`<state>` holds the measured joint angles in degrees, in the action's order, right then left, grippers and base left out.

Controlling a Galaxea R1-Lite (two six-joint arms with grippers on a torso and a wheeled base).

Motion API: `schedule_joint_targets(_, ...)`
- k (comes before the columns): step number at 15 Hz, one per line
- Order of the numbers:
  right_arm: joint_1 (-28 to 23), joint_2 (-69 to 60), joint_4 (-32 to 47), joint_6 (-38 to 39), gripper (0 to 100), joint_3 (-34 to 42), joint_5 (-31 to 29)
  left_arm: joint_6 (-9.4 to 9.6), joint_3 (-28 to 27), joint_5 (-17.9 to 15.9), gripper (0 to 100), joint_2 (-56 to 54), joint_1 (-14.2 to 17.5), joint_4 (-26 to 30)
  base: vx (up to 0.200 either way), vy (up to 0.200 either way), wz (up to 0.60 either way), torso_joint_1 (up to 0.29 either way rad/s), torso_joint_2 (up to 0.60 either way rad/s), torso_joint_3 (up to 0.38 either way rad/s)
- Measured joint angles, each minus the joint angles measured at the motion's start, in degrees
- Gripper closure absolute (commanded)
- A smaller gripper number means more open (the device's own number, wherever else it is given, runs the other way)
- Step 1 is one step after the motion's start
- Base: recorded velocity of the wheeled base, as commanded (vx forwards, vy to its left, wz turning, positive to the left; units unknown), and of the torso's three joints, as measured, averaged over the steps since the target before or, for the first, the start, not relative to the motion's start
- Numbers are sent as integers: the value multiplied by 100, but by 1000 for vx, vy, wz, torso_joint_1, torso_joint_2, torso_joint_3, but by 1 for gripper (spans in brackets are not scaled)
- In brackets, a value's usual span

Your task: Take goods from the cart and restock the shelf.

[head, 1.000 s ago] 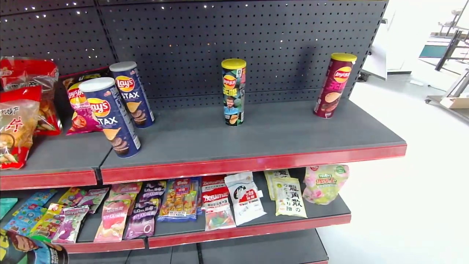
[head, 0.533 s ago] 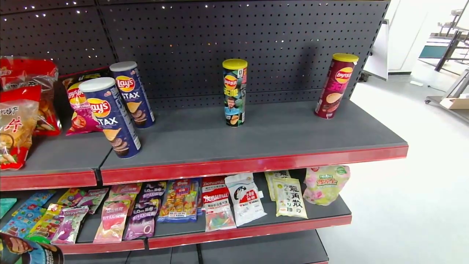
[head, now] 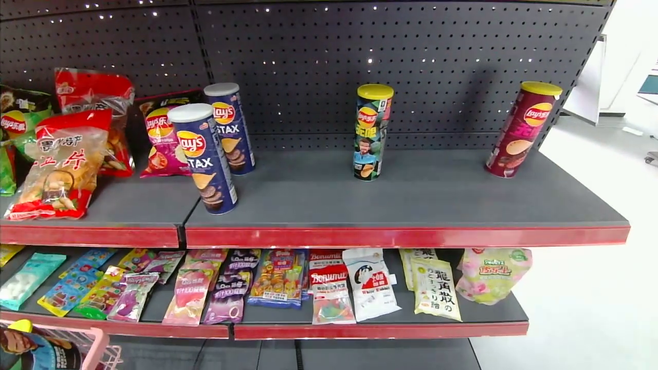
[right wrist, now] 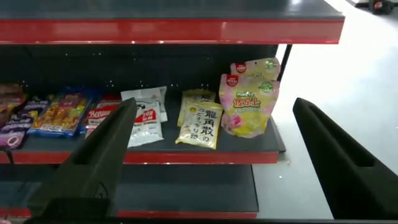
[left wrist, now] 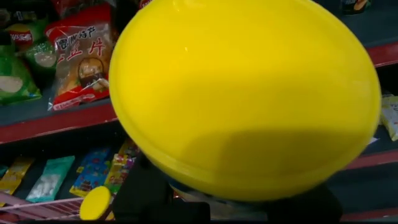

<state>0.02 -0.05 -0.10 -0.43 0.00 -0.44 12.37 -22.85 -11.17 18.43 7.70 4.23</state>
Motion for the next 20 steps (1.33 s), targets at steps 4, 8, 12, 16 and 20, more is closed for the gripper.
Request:
schedule_joint_targets(4,5,0,0,-6,0,0,1,117,-33,1,100,44,37,56,200,0,0,-5,0,0)
schedule_joint_targets(8,5,0,-4,-1,0,0,6,179,-6,-27,100,30,30,69,100,0,0,7,1,2)
schedule_joint_targets(12,5,0,0,-6,0,0,12,212,16,-119,100,-184,-32,269,0,0,0,0,0,0)
schedule_joint_targets(16,11,5,-15,-66,0,-2,93,-33,24,-312,100,-388,-51,450,0,0,0,0,0,0)
schedule_joint_targets(20,77,407,-28,116,0,-766,601,-709,-80,-701,100,-168,-55,425,0,0,0,0,0,0)
